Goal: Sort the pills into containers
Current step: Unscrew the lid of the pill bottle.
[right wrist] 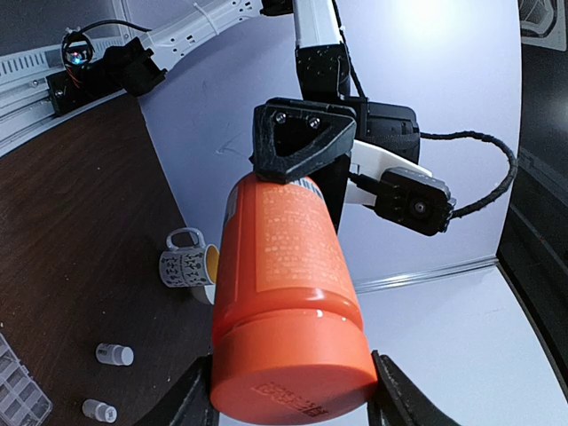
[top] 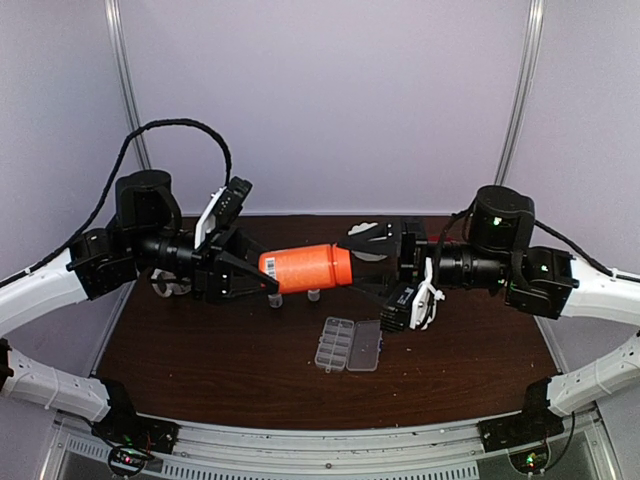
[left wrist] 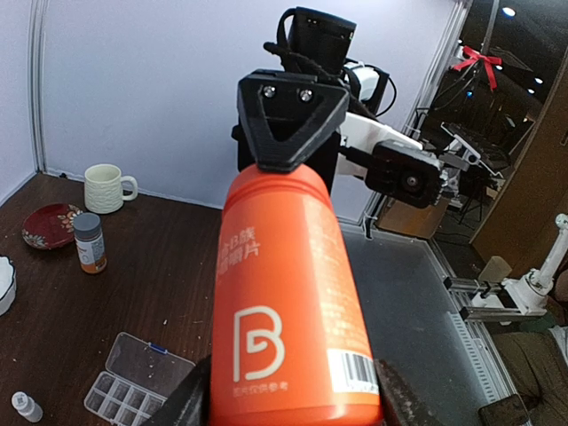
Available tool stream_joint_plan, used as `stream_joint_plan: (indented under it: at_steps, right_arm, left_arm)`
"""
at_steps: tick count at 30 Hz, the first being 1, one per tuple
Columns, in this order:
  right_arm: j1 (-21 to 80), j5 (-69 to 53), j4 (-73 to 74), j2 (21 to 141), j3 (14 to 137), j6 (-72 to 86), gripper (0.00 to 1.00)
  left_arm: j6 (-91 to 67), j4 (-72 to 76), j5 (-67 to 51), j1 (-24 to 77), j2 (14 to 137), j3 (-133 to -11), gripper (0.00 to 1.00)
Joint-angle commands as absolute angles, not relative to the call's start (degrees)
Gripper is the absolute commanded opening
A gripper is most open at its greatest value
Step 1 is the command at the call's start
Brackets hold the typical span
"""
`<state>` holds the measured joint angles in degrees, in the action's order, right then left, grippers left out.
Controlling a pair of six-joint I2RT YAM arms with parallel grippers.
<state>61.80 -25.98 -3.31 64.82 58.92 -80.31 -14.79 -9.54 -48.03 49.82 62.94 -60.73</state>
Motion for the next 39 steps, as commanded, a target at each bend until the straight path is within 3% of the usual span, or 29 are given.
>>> stream_joint_plan:
  at_steps: [1,6,7,8,11,12,21,26,32,39]
  right_arm:
    - [61.6,-23.8,-3.9,63.5,57.3,-78.6,0.00]
    - [61.6,-23.8,-4.2,63.7,57.4,-77.8,0.01]
    - [61.6,-24.1,-4.3,63.7,57.5,-76.6,0.11]
    - [61.5,-24.6,-4.6,63.8,57.7,-74.2,0.46]
    - [61.3,-26.0,-3.4,64.3,58.5,-69.7,0.79]
    - [60.8,-27.6,-3.1,64.1,58.8,-66.0,0.99]
    - [58.6,-33.7,-6.7,61.1,57.8,-42.4,1.00]
    - [58.3,-32.5,-6.0,61.6,60.4,-15.7,1.00]
    - [58.2,-31.2,0.9,63.6,65.6,8.4,1.00]
    - [56.4,-33.8,13.4,68.0,73.0,24.0,1.00]
  left_arm:
    - [-12.8,-5.4,-50.5,50.4,61.6,-60.8,0.00]
    - [-12.1,-5.4,-50.3,50.4,61.6,-60.6,0.00]
    - [-11.9,-5.4,-50.2,50.4,61.5,-60.6,0.00]
    - [-11.6,-5.4,-50.1,50.4,61.6,-60.5,0.00]
    - [-10.6,-5.4,-50.2,50.4,61.5,-60.1,0.00]
    - [-9.2,-5.7,-50.3,50.4,61.3,-59.7,0.00]
    - [-6.5,4.7,-42.6,50.4,55.2,-50.8,0.00]
    - [-4.8,11.4,-34.1,50.3,51.4,-44.1,0.00]
    - [2.3,19.5,-28.3,50.4,47.4,-37.8,0.00]
    - [8.5,25.4,-21.0,50.4,44.9,-34.1,0.00]
